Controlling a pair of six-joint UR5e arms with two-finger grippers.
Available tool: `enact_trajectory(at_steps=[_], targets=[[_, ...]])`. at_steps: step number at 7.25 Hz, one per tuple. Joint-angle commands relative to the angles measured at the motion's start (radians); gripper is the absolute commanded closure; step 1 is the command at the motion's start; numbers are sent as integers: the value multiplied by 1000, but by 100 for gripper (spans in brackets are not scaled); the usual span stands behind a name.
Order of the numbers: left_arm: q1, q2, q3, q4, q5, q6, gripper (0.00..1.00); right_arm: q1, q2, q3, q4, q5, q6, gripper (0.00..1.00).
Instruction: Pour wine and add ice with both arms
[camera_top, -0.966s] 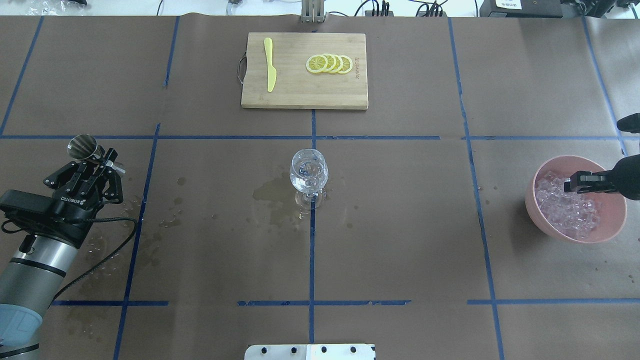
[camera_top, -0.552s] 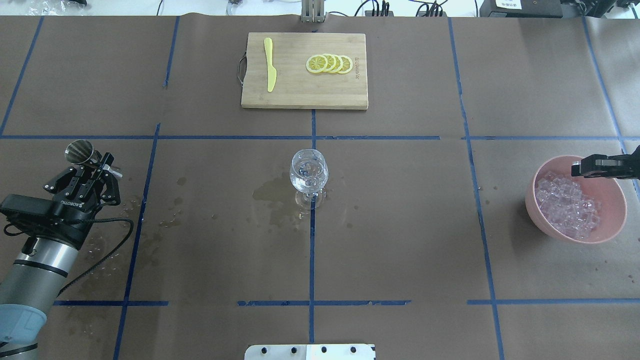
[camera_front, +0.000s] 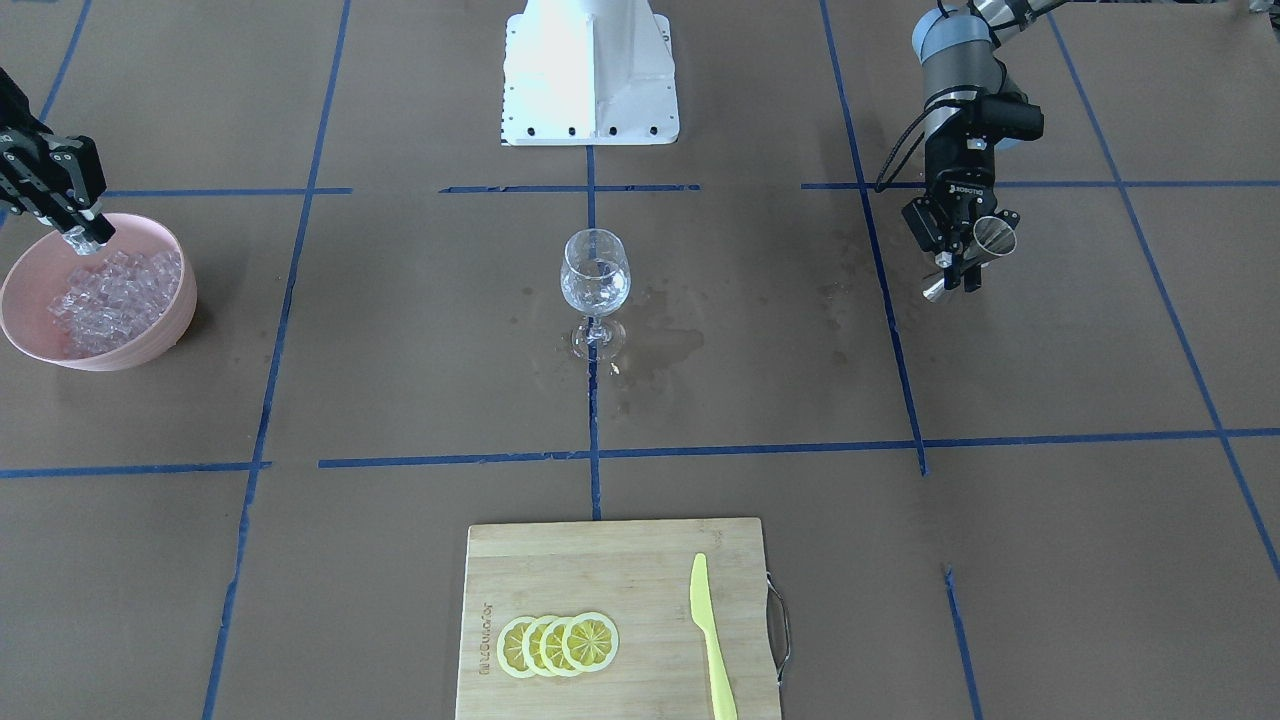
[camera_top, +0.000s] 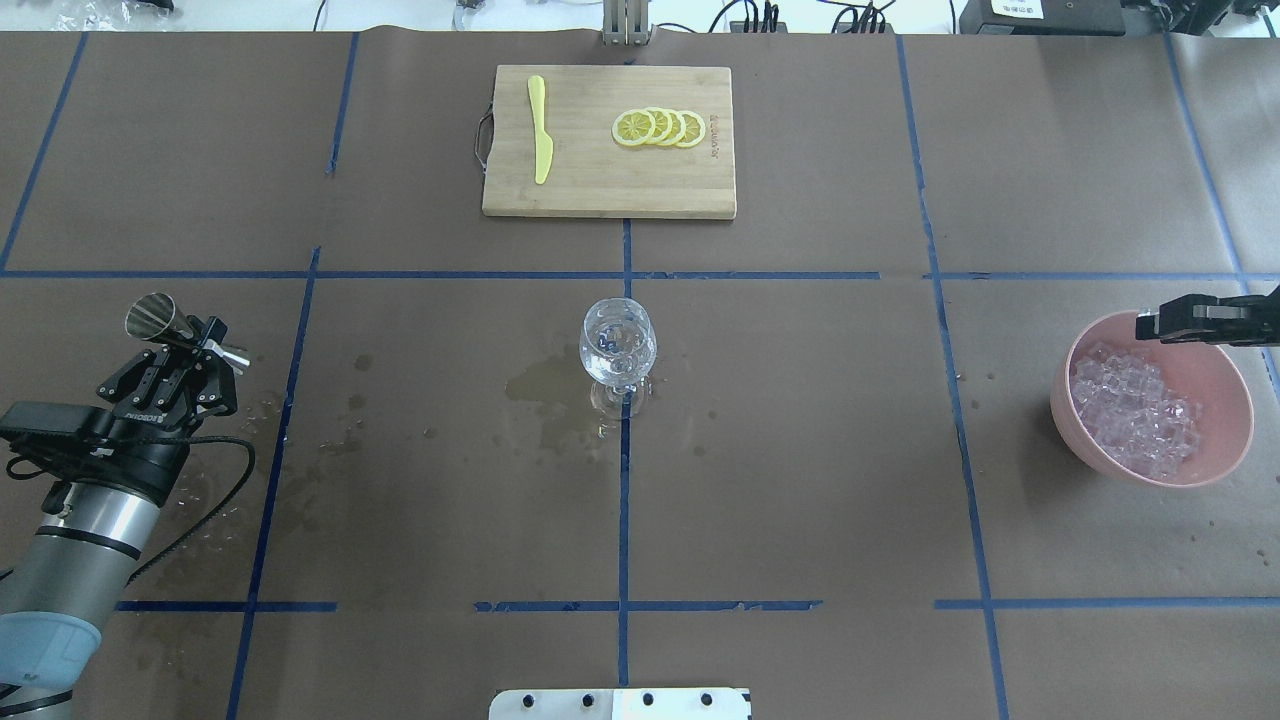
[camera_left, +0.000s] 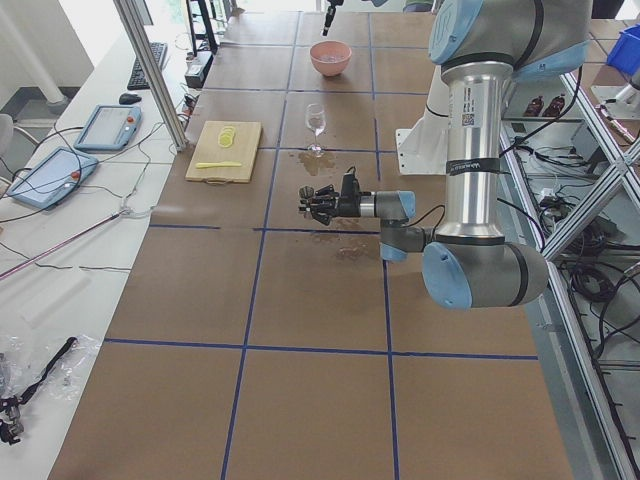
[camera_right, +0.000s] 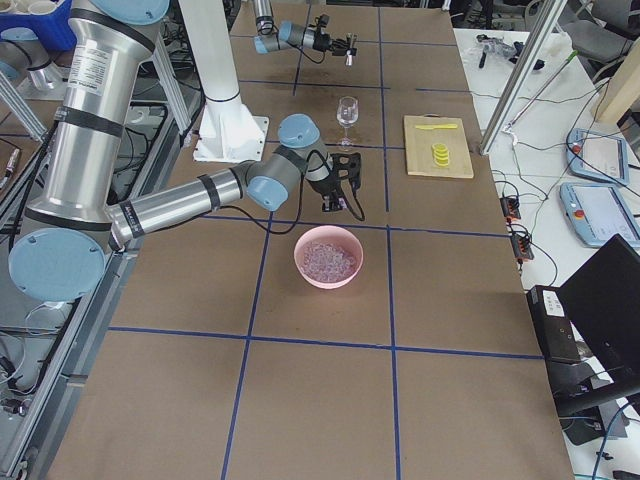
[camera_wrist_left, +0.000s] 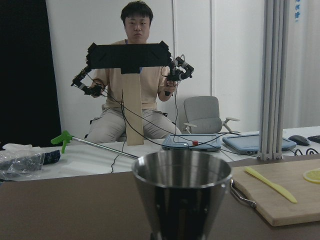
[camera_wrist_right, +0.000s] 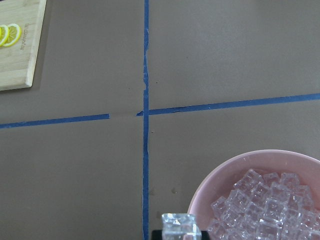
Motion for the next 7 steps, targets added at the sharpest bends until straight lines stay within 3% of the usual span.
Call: enact_trajectory(at_steps=[1,7], targets=[[4,1,48,8,1,-68,100,0,2,13,1,1,2,100],[11,-12,65,77,3,-68,100,-2,29,24,2,11,37,100]])
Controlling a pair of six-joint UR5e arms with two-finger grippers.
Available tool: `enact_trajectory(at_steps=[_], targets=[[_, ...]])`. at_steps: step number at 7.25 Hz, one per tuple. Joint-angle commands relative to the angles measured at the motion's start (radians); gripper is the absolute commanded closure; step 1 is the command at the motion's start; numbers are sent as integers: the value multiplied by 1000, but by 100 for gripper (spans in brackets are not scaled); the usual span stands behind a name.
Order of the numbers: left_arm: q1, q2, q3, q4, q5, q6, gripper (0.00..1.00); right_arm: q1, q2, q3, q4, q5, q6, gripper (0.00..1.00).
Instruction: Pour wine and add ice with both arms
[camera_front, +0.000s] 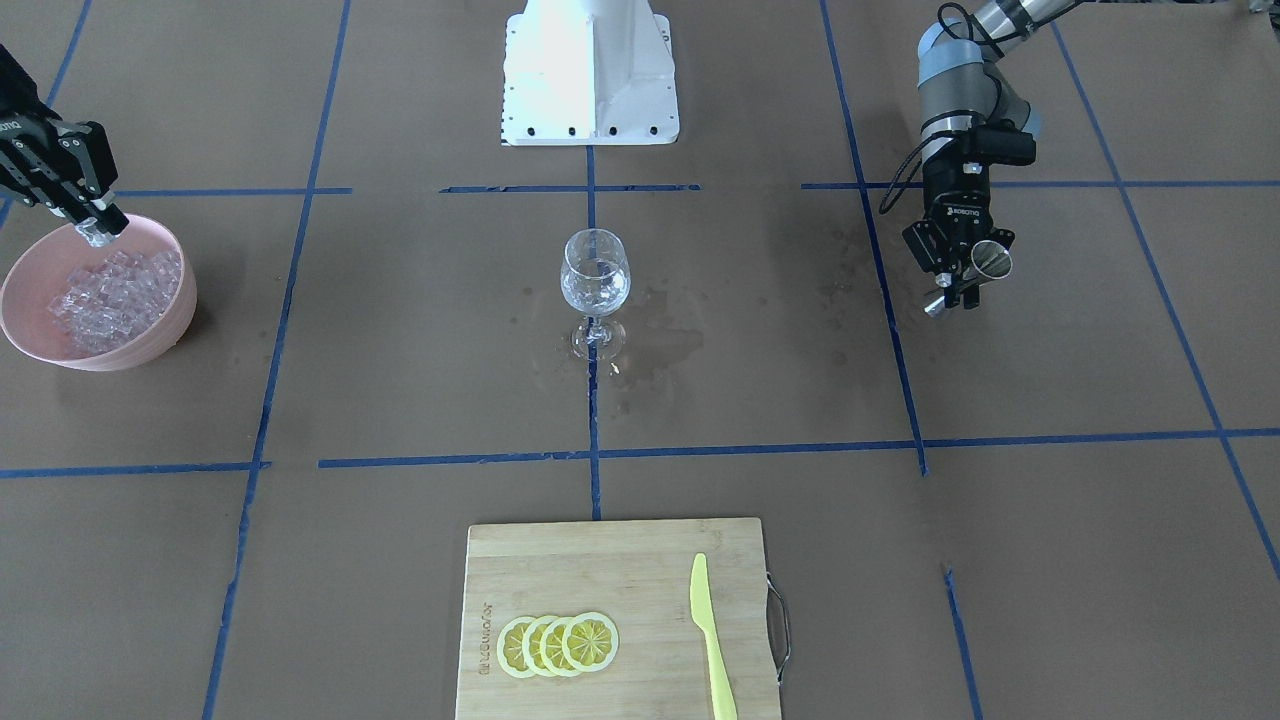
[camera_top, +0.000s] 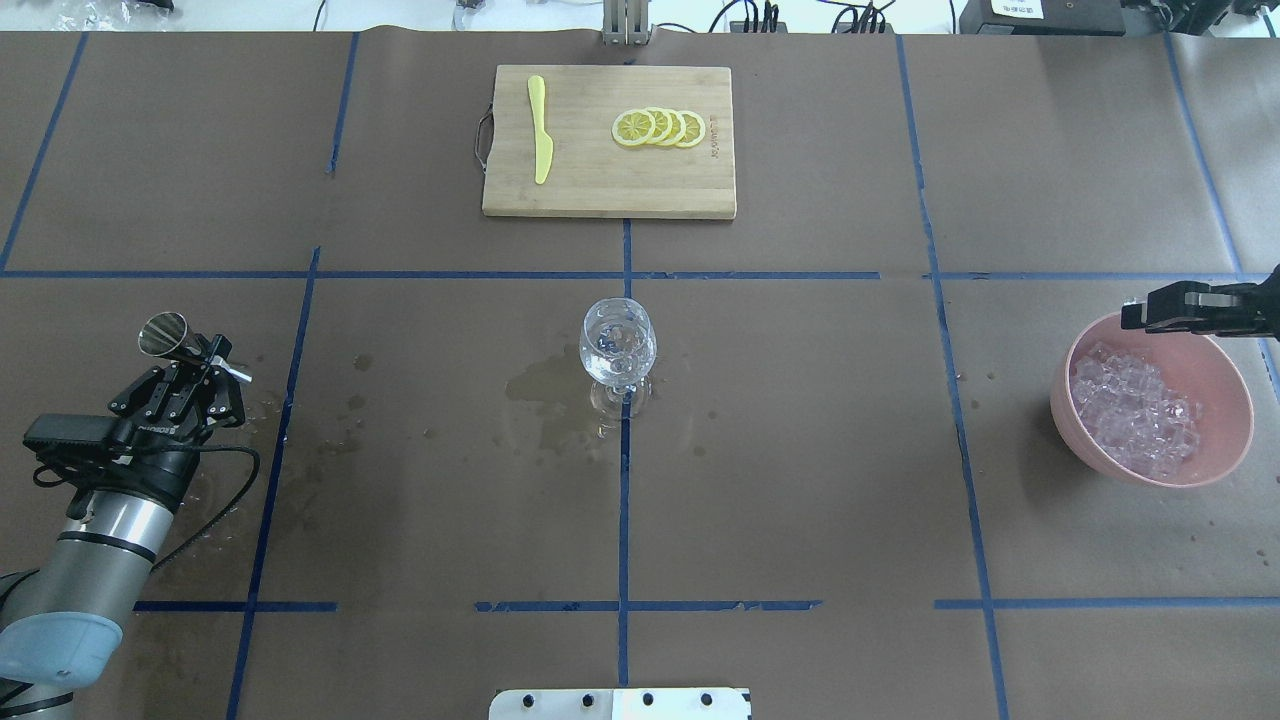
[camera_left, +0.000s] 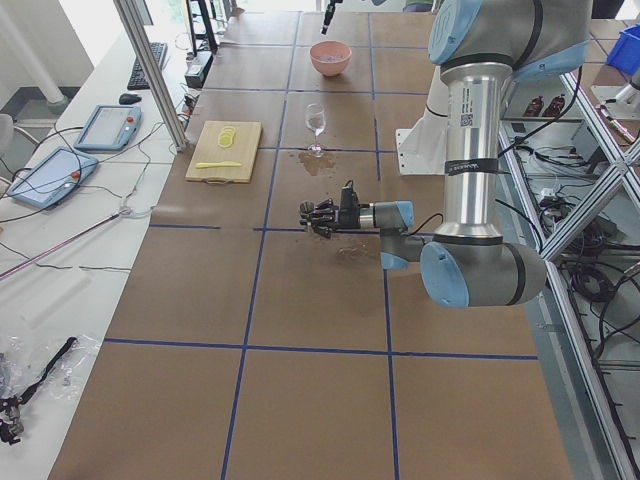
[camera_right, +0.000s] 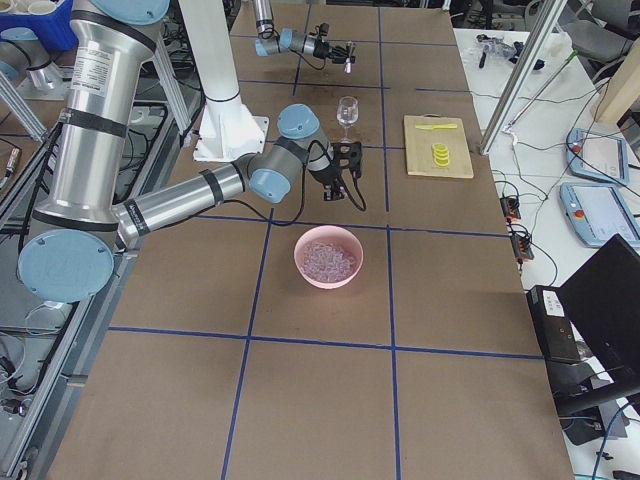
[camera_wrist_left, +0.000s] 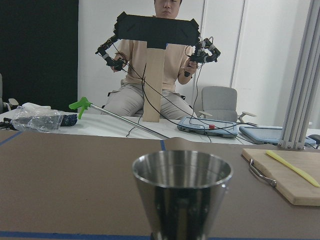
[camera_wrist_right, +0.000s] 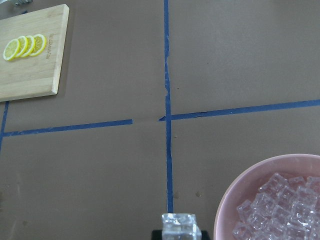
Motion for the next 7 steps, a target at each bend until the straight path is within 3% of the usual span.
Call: enact_trajectory(at_steps=[1,4,7], targets=[[4,-1,7,56,0,0,100,-1,28,1,0,0,4,100],[13,-1,9,59,-2,0,92,-7,146,-1,3,5,131,100],[27,-1,23,61,-4,0,71,-53,252,-11,-3,-1,186,100]])
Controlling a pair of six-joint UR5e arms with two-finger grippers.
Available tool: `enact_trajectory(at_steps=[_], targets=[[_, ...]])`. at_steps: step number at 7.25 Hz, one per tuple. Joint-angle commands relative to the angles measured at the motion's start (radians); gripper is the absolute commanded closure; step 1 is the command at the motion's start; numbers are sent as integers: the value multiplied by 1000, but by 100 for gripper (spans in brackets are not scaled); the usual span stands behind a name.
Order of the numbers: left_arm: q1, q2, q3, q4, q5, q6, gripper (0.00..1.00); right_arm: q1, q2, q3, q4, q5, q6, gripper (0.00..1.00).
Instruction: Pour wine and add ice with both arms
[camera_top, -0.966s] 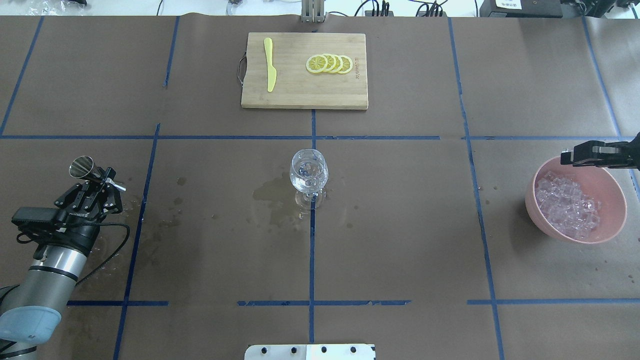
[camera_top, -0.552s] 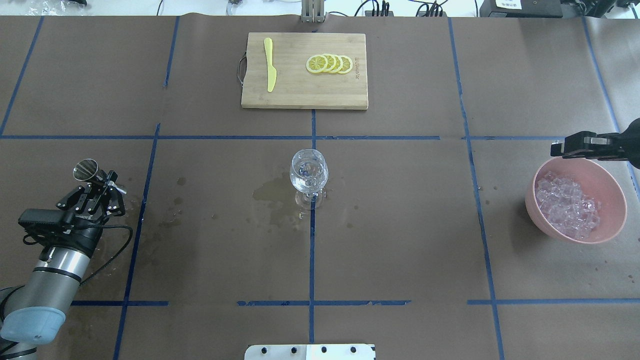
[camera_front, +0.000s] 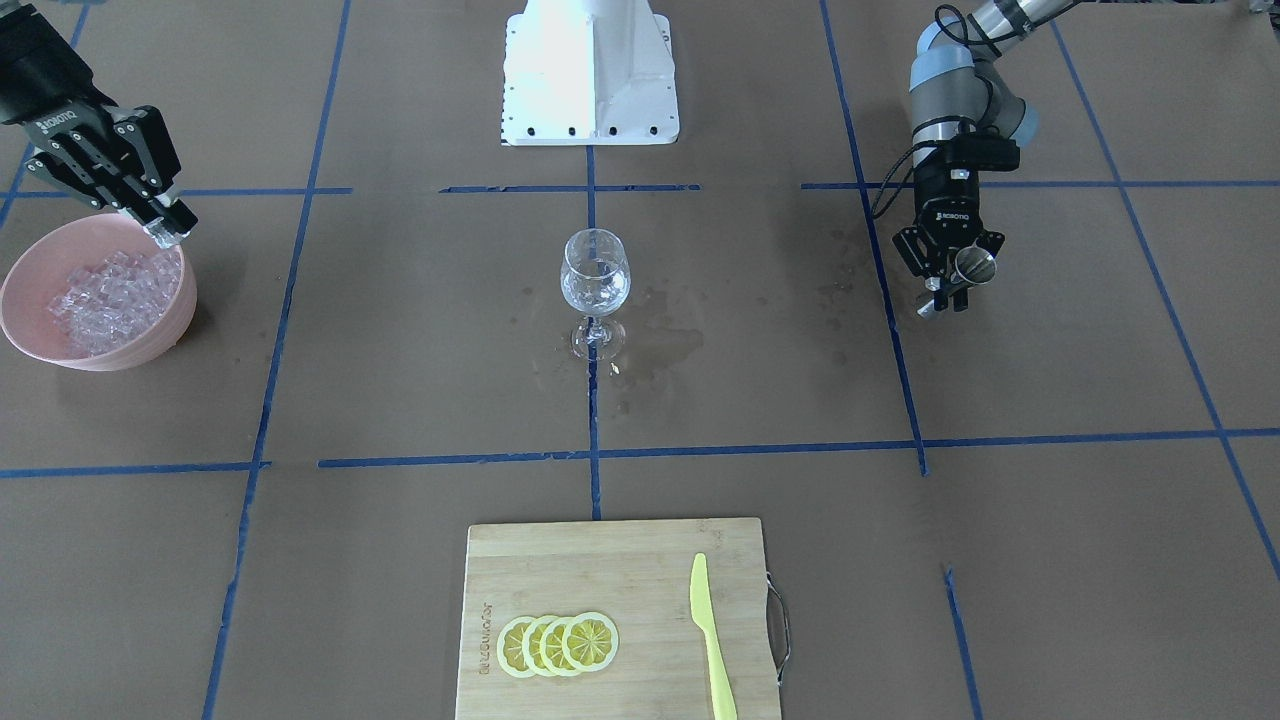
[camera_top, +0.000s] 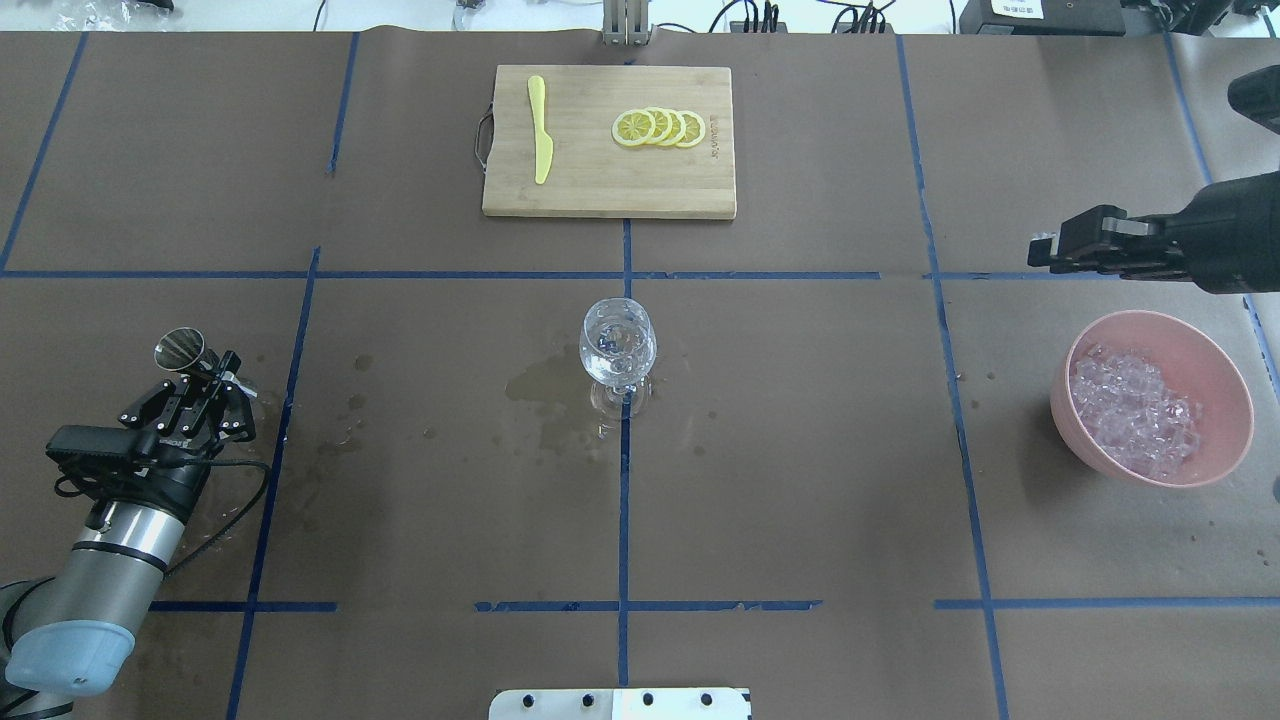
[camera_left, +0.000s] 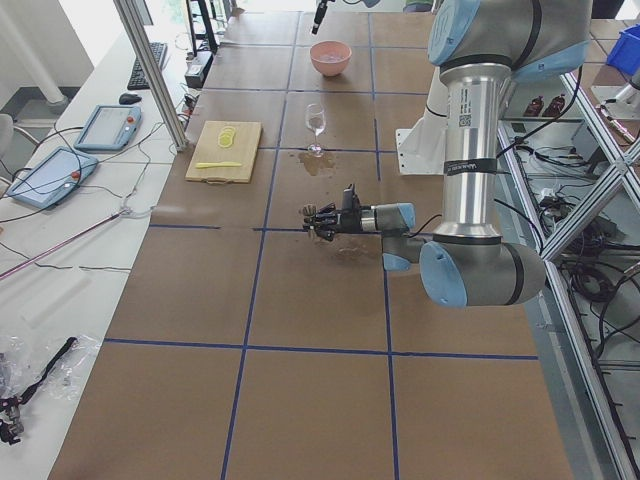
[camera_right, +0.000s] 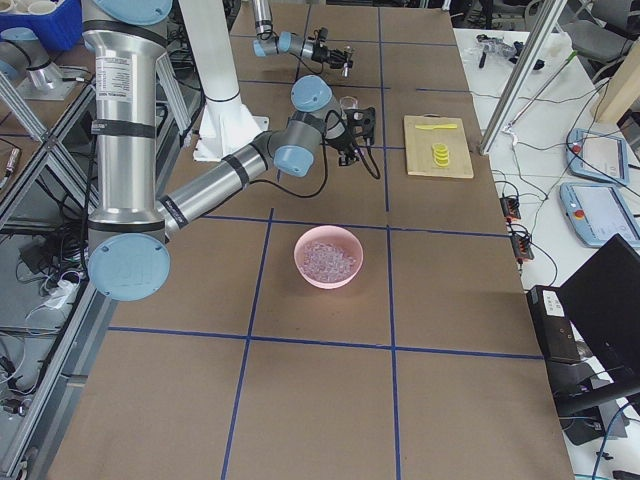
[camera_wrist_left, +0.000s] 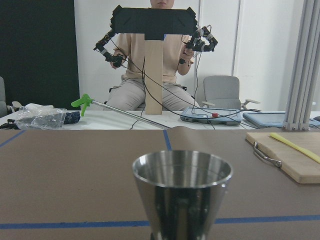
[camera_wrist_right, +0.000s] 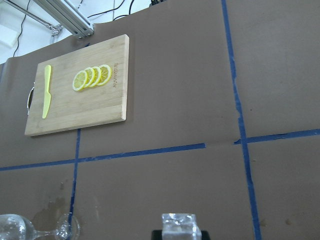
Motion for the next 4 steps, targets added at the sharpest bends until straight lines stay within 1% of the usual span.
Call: enact_trajectory(at_steps=[1,4], targets=[[9,0,11,0,-1,0,69,-37,71,-13,-4,-8,42,100],[14,-11,12,10,-18,-2,69,-62,111,-36,-4,-13,42,100]])
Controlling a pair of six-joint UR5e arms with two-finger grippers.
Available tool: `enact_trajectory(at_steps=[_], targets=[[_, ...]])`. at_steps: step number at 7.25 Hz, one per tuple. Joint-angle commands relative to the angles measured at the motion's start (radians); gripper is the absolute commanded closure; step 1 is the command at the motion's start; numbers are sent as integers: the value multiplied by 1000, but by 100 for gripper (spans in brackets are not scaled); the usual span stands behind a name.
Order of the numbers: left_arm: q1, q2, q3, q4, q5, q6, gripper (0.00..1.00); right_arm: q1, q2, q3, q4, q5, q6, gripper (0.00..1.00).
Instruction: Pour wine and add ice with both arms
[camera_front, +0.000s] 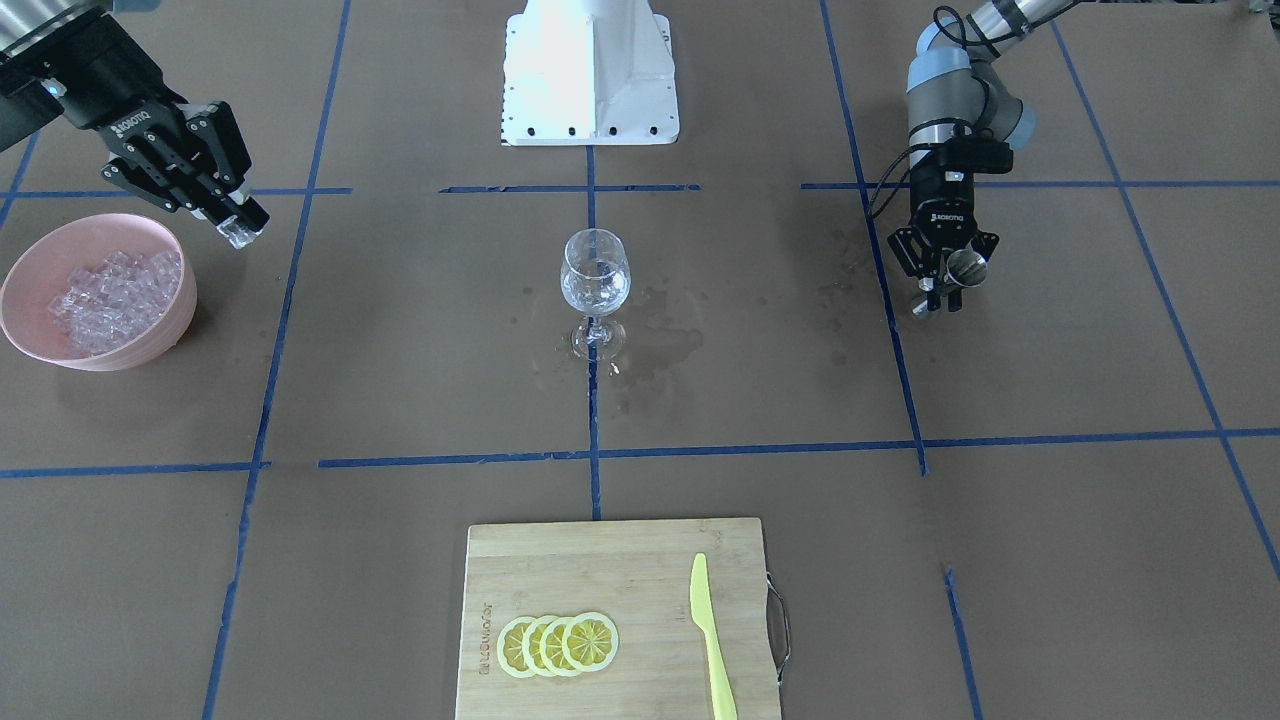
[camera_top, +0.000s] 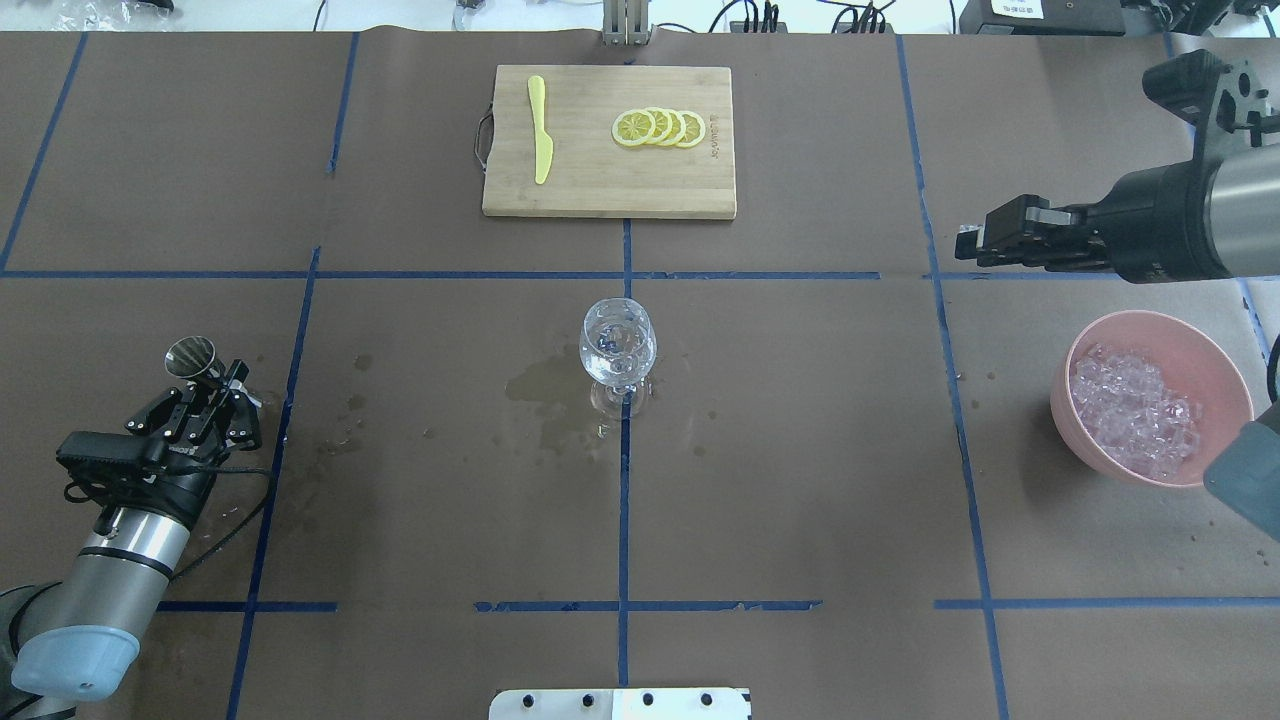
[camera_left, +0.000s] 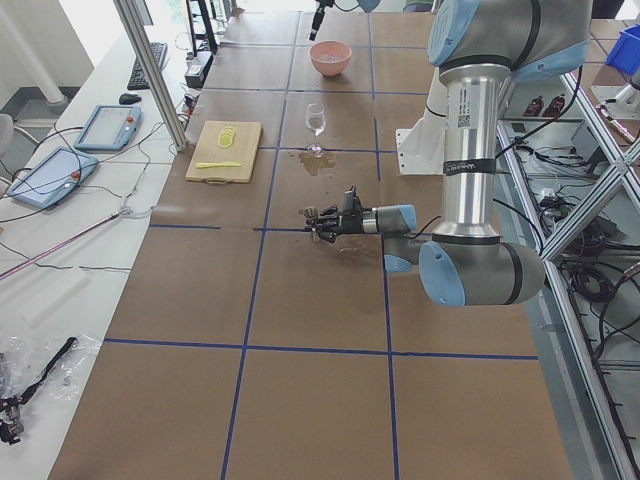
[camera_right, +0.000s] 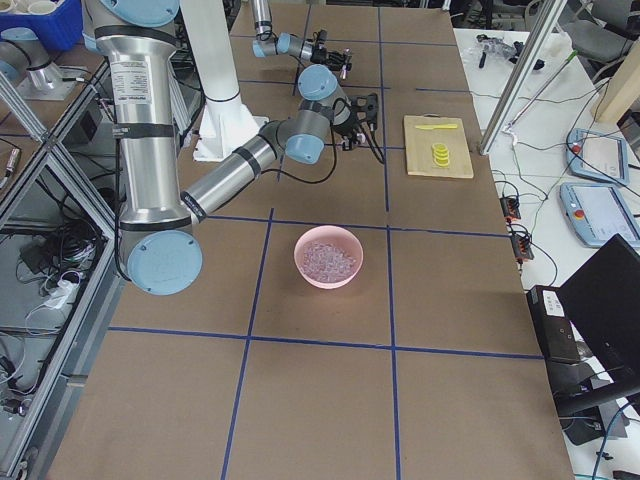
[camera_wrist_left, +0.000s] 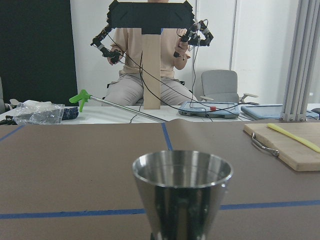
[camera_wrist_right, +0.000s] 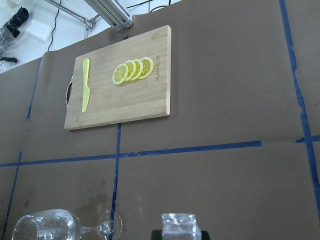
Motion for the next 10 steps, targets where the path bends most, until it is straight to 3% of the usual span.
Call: enact_trajectory(at_steps=[1,4,7,8,9,10], targets=[[4,-6,3,6,-21,-6,68,-8,13,-8,0,-1,1,100],[7,-14,12,6,-30,-6,66,-14,19,-7,0,-4,1,100],[7,-14,20,6,-38,-5,42,-17,19,-7,0,-9,1,100],[5,-14,20,6,-45,-3,28,-19,19,-7,0,-9,1,100],[5,-12,20,6,-67,-2,0,-19,19,-7,0,-9,1,100],[1,-8,6,4,-105,7,0,-20,19,-7,1,-9,1,100]])
